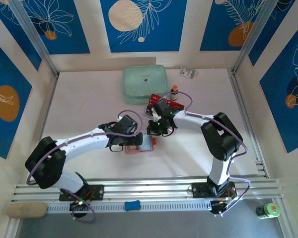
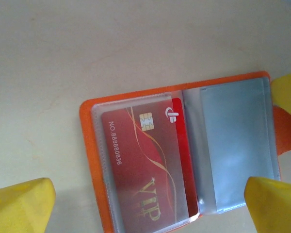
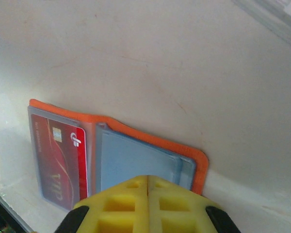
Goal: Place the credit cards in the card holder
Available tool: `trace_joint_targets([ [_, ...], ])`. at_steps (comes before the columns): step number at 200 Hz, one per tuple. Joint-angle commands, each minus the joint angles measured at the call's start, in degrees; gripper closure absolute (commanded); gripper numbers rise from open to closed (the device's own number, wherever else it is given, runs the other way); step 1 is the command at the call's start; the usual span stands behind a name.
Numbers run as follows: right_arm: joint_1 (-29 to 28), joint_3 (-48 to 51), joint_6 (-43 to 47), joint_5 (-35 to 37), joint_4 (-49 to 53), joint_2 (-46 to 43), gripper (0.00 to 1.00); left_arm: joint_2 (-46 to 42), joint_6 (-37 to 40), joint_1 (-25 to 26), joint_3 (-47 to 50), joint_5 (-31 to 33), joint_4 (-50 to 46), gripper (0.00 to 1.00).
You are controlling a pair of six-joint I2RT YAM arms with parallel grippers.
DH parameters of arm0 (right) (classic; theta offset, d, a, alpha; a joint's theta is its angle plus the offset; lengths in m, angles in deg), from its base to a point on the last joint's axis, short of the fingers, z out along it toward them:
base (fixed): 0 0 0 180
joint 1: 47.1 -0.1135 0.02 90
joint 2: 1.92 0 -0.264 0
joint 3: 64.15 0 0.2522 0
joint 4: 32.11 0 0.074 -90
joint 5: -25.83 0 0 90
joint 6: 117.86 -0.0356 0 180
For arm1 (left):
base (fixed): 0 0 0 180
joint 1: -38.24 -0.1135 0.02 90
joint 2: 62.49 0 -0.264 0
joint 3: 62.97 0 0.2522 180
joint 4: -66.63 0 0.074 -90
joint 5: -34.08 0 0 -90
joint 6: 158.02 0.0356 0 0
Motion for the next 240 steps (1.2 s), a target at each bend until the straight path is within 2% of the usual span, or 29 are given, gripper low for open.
trace_joint_targets([
  [1, -0.45, -1.53, 1.1, -1.82, 1.06, 1.15, 1.0, 1.08, -0.73, 0.46, -1.43, 0.08, 0.99, 0.0],
  [81, -1.1, -1.1, 0.85, -2.36, 0.58, 4.66, 1.0, 2.78, 0.42, 0.66, -0.16, 0.34, 2.48, 0.0],
  [192, -2.25, 0.14, -2.72, -4.27, -2.55, 5.23, 1.0, 4.91, 1.64, 0.62, 2.36, 2.13, 3.3, 0.0],
  [240, -2.08, -0.04, -3.03, -4.4, -2.02, 4.42, 1.0, 5.86, 2.18, 0.66, 4.01, 2.98, 3.86, 0.08],
])
